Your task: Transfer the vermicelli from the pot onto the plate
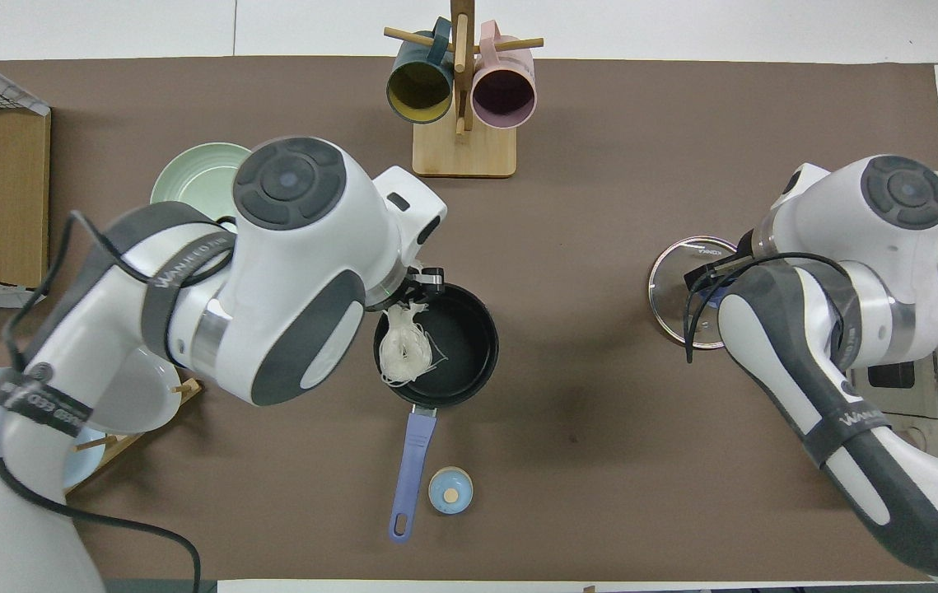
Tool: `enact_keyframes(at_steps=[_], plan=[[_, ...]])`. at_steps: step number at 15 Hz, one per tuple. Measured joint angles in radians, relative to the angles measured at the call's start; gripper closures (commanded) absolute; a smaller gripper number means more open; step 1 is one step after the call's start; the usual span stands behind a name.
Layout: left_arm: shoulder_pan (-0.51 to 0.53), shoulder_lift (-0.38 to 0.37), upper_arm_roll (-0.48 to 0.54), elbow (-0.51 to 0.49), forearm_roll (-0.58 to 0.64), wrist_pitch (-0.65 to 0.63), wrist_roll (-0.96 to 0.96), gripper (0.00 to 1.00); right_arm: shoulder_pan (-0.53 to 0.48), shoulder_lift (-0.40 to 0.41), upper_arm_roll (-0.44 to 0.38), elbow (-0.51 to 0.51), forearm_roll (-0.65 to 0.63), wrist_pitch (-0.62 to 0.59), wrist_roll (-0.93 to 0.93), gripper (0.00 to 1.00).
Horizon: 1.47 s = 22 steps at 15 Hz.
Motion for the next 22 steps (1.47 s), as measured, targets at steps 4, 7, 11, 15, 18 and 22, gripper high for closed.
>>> enact_keyframes(at_steps=[4, 7, 11, 15, 18, 22], plan=[[0.178, 0.006, 0.007, 0.128, -0.002, -0.106, 0.064, 1.00, -0.030, -0.045, -0.003, 0.246, 0.000, -0.328, 0.000, 0.00], [0.340, 0.050, 0.011, 0.138, -0.003, -0.070, 0.245, 1.00, -0.057, -0.104, -0.004, 0.314, 0.000, -0.455, 0.000, 0.00], [0.472, 0.172, 0.012, 0.137, 0.001, 0.090, 0.441, 1.00, -0.065, -0.170, -0.006, 0.314, -0.002, -0.539, 0.023, 0.00], [0.469, 0.290, 0.001, 0.126, 0.024, 0.225, 0.474, 1.00, -0.080, -0.169, -0.009, 0.310, -0.023, -0.537, 0.035, 0.00], [0.465, 0.317, -0.006, 0.099, 0.028, 0.289, 0.477, 1.00, -0.081, -0.168, -0.017, 0.310, -0.037, -0.536, 0.035, 0.00], [0.466, 0.317, -0.004, 0.076, 0.042, 0.321, 0.538, 0.00, -0.081, -0.168, -0.017, 0.309, -0.041, -0.536, 0.039, 0.00]])
